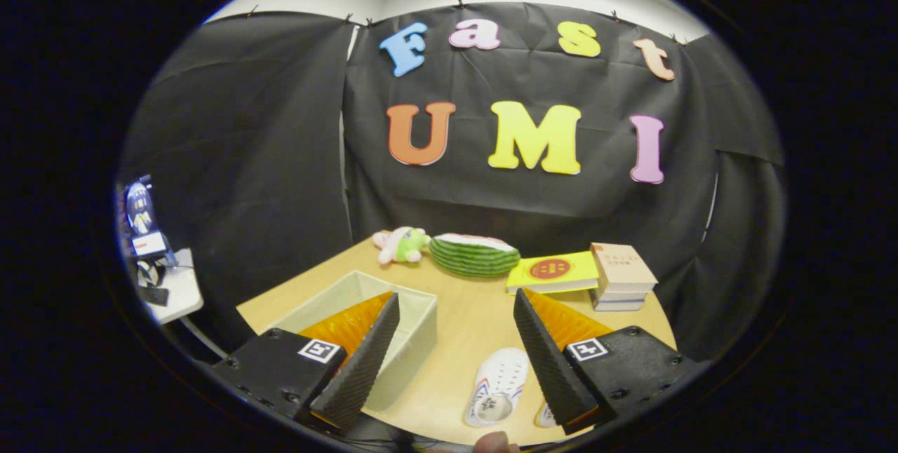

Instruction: Open the storage box then place both shoes into the box .Put the left shoe in first, then the right shoe, with the right side of both shoes facing outward in a uniform manner.

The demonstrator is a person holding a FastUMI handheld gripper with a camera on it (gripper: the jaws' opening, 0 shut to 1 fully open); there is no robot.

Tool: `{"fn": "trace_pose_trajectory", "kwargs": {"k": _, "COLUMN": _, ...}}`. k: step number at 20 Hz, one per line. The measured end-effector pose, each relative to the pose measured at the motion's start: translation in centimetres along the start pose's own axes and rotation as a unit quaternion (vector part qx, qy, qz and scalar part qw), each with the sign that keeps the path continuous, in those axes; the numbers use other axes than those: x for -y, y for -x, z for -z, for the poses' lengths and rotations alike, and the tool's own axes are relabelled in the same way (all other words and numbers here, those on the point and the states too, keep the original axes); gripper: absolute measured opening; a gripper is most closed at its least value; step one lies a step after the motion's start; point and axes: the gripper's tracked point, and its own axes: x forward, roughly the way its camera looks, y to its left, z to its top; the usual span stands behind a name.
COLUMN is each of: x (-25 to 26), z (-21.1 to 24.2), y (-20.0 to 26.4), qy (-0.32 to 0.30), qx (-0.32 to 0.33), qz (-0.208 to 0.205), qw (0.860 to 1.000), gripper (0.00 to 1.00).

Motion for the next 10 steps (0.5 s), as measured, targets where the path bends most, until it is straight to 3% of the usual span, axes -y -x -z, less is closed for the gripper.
{"fn": "trace_pose_trajectory", "kwargs": {"k": 4, "x": 2.3, "z": 6.2, "y": -1.8, "qy": -0.008, "qx": -0.08, "qz": 0.02, "qw": 0.997, "gripper": 1.0}}
{"fn": "trace_pose_trajectory", "kwargs": {"k": 10, "x": 6.7, "z": 15.1, "y": -3.7, "qy": -0.024, "qx": -0.208, "qz": 0.039, "qw": 0.977, "gripper": 1.0}}
